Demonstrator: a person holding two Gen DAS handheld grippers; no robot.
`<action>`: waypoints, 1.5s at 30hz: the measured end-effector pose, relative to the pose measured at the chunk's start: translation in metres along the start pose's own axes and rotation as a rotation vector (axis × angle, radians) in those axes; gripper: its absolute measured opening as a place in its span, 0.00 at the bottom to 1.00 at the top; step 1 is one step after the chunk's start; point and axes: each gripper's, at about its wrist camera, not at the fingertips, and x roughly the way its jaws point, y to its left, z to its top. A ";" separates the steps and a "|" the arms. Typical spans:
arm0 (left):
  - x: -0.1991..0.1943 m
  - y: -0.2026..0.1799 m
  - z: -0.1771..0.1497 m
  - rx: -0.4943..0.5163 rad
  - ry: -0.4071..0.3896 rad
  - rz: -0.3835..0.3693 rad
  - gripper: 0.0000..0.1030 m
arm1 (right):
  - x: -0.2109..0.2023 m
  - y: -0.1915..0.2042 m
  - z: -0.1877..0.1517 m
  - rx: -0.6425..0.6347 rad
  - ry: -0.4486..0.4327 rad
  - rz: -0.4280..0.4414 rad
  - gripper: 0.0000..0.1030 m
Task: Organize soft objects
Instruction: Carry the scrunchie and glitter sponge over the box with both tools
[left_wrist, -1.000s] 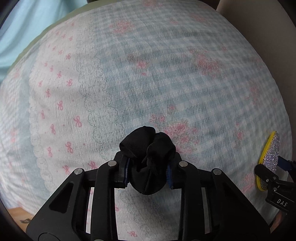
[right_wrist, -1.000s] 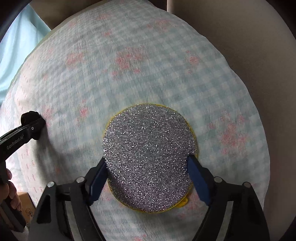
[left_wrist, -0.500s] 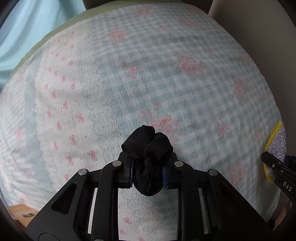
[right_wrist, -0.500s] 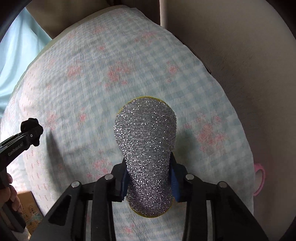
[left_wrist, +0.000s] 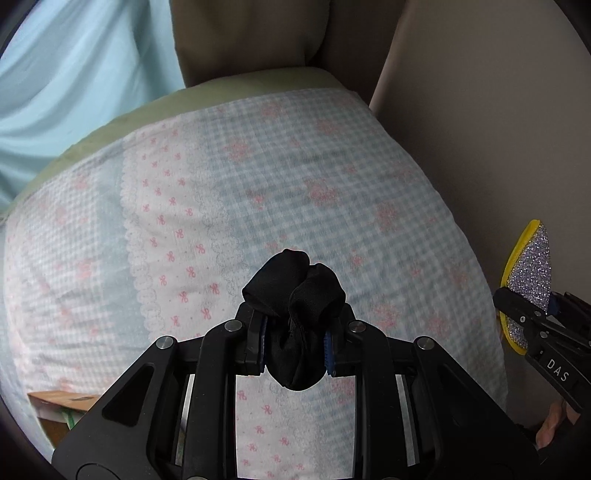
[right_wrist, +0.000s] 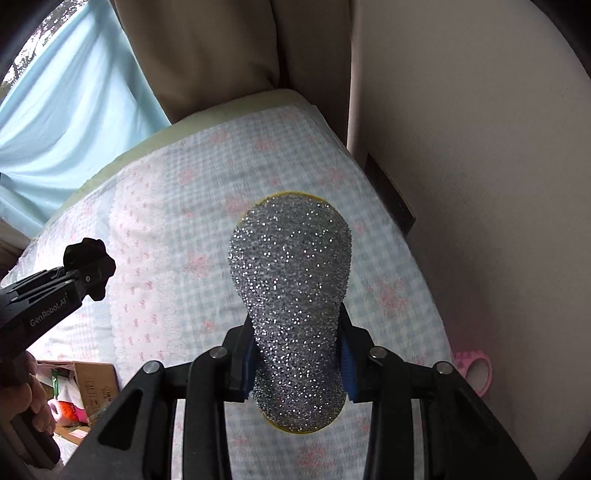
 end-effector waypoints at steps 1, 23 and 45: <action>-0.015 0.003 -0.002 -0.005 -0.014 -0.009 0.18 | -0.017 0.007 -0.002 -0.005 -0.014 0.009 0.32; -0.249 0.184 -0.155 -0.155 -0.162 0.038 0.19 | -0.153 0.265 -0.100 -0.272 -0.083 0.297 0.32; -0.176 0.368 -0.235 -0.182 0.070 0.074 0.19 | -0.016 0.413 -0.174 -0.290 0.297 0.285 0.32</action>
